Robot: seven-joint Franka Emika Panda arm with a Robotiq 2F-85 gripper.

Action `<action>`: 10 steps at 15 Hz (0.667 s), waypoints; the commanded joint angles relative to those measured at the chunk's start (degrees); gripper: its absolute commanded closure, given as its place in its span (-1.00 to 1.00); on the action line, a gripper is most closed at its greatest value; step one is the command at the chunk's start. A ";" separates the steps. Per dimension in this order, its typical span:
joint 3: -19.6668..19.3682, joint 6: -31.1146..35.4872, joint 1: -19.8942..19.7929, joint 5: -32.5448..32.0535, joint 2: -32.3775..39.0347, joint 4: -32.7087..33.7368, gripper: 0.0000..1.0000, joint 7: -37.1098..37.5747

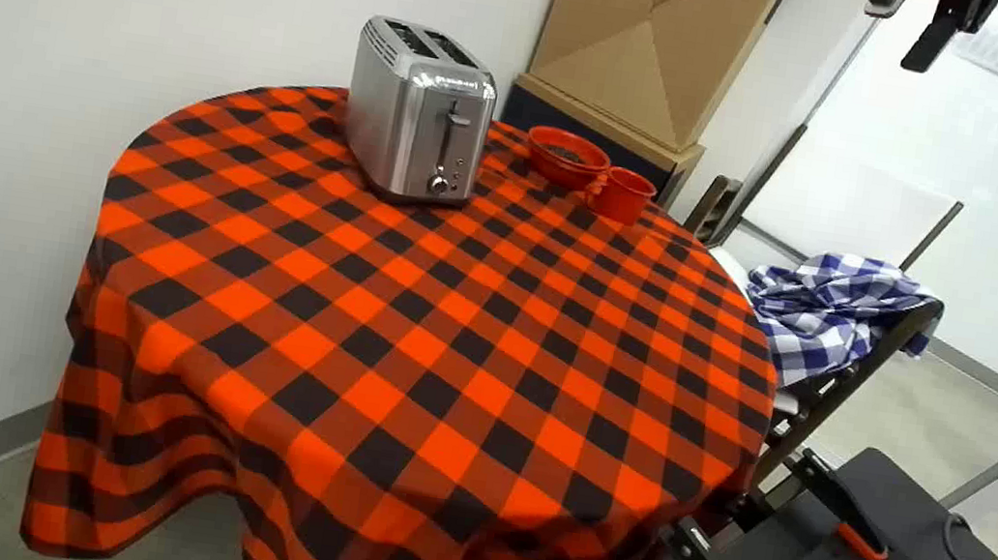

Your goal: Switch on the toaster

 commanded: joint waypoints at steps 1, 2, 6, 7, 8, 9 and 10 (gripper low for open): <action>1.10 -0.13 -1.29 0.41 0.17 0.13 -1.00 -0.42; 1.84 0.78 -1.04 0.05 1.29 0.57 -1.00 0.38; 7.24 6.92 2.28 -0.10 5.40 1.66 -1.00 0.81; 8.95 9.15 3.28 -0.17 6.36 1.91 -1.00 1.05; 10.66 11.72 4.22 -0.53 7.51 2.27 -1.00 1.55; 12.34 13.96 5.18 -0.95 8.92 2.89 -1.00 2.05; 13.69 16.16 5.94 -1.51 10.24 3.49 -1.00 2.29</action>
